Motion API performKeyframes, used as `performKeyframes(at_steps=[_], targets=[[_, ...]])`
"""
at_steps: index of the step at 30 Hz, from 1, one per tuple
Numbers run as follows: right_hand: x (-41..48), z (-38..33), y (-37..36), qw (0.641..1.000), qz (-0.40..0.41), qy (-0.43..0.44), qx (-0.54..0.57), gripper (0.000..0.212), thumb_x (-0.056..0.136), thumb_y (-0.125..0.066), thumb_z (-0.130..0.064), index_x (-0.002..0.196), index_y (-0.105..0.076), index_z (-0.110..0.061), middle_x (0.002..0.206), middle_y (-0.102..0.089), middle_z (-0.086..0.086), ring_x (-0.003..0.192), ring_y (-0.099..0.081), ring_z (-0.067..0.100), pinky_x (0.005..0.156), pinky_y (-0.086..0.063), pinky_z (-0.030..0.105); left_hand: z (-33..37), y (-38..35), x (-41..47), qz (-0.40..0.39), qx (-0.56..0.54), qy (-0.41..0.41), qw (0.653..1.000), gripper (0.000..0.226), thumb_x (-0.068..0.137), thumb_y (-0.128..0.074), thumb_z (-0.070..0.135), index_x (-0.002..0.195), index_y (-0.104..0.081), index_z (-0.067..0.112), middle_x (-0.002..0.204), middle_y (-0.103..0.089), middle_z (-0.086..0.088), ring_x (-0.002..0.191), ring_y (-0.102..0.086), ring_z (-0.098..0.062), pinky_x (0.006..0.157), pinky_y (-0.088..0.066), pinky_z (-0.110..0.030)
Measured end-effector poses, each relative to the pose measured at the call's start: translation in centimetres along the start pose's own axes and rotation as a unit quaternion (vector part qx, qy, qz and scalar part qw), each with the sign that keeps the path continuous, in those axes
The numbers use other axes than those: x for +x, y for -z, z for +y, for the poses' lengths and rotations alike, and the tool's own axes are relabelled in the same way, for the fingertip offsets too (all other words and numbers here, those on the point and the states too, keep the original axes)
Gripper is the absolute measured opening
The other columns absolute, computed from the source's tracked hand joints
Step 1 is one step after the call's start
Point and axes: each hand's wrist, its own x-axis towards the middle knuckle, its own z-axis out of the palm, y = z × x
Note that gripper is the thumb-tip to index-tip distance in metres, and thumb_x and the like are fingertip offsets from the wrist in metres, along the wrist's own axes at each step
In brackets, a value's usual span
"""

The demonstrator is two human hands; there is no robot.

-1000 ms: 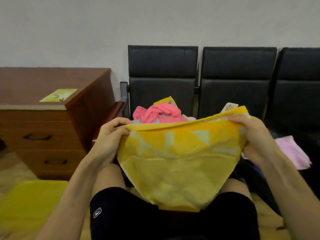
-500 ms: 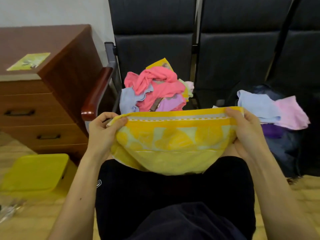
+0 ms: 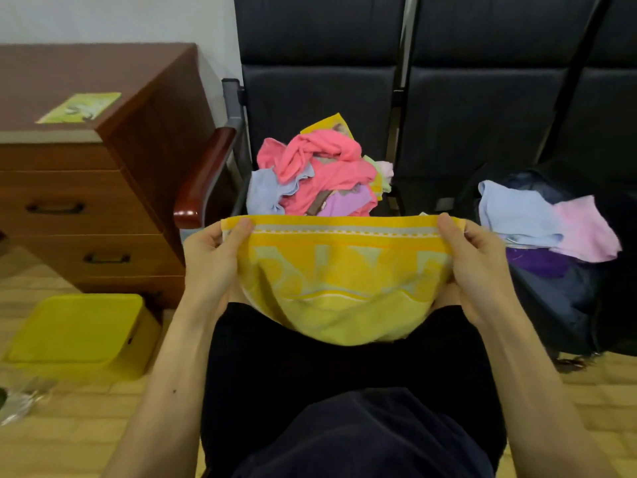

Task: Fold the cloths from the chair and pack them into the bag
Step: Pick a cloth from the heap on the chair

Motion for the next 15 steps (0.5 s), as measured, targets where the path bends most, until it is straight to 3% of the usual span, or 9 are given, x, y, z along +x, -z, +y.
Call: performKeyframes(at_steps=[2, 4, 7, 10, 12, 15], targets=[[-0.4, -0.2, -0.4, 1.0, -0.01, 0.011, 0.006, 0.027, 0.096, -0.061, -0.033, 0.075, -0.075, -0.021, 0.081, -0.074, 0.007, 0.08, -0.07, 0.022, 0.078, -0.056, 0.047, 0.6, -1.3, -0.4, 0.004, -0.005, -0.002, 1.0, 0.014, 0.095, -0.066, 0.021, 0.086, -0.076, 0.015, 0.082, -0.077, -0.008, 0.081, -0.074, -0.023, 0.076, -0.06, -0.041], [-0.5, -0.5, -1.0, 1.0, -0.022, 0.02, 0.003, 0.026, 0.095, -0.063, -0.033, 0.081, -0.077, -0.016, 0.085, -0.074, 0.016, 0.082, -0.071, 0.027, 0.079, -0.057, 0.047, 1.2, -2.8, -0.8, -0.003, -0.014, -0.011, 1.0, 0.015, 0.095, -0.066, 0.018, 0.086, -0.076, 0.011, 0.082, -0.076, -0.014, 0.078, -0.072, -0.025, 0.074, -0.058, -0.043], [-0.6, -0.6, -1.9, 0.997, -0.044, 0.06, -0.002, 0.054, 0.09, -0.066, -0.043, 0.094, -0.065, 0.011, 0.098, -0.058, 0.045, 0.081, -0.065, 0.046, 0.079, -0.054, 0.057, 1.9, -4.9, -1.3, -0.041, -0.024, -0.042, 0.998, 0.019, 0.094, -0.066, 0.014, 0.08, -0.078, 0.012, 0.088, -0.07, -0.031, 0.078, -0.065, -0.031, 0.073, -0.055, -0.048], [-0.8, -0.5, -3.0, 0.995, -0.059, 0.075, 0.003, 0.059, 0.093, -0.065, -0.04, 0.097, -0.058, 0.018, 0.098, -0.053, 0.049, 0.093, -0.053, 0.065, 0.078, -0.047, 0.072, 2.2, -6.2, -1.5, -0.061, -0.022, -0.062, 0.996, 0.025, 0.093, -0.067, 0.015, 0.074, -0.08, 0.021, 0.085, -0.07, -0.031, 0.075, -0.064, -0.028, 0.072, -0.055, -0.045], [-0.9, -0.5, -3.6, 0.994, -0.062, 0.09, 0.001, 0.063, 0.092, -0.065, -0.042, 0.094, -0.057, 0.02, 0.094, -0.054, 0.048, 0.086, -0.059, 0.061, 0.075, -0.052, 0.065, 2.5, -7.0, -2.1, -0.079, -0.032, -0.065, 0.994, 0.022, 0.094, -0.066, 0.014, 0.077, -0.08, 0.018, 0.085, -0.071, -0.028, 0.075, -0.065, -0.027, 0.071, -0.056, -0.04], [-1.0, -0.4, -4.8, 0.991, -0.069, 0.115, 0.0, 0.076, 0.082, -0.066, -0.053, 0.089, -0.054, 0.022, 0.086, -0.052, 0.047, 0.067, -0.056, 0.03, 0.064, -0.046, 0.044, 2.6, -8.4, -3.3, -0.117, -0.024, -0.066, 0.991, 0.018, 0.095, -0.065, 0.014, 0.085, -0.078, 0.008, 0.085, -0.073, -0.023, 0.077, -0.066, -0.025, 0.073, -0.058, -0.044]])
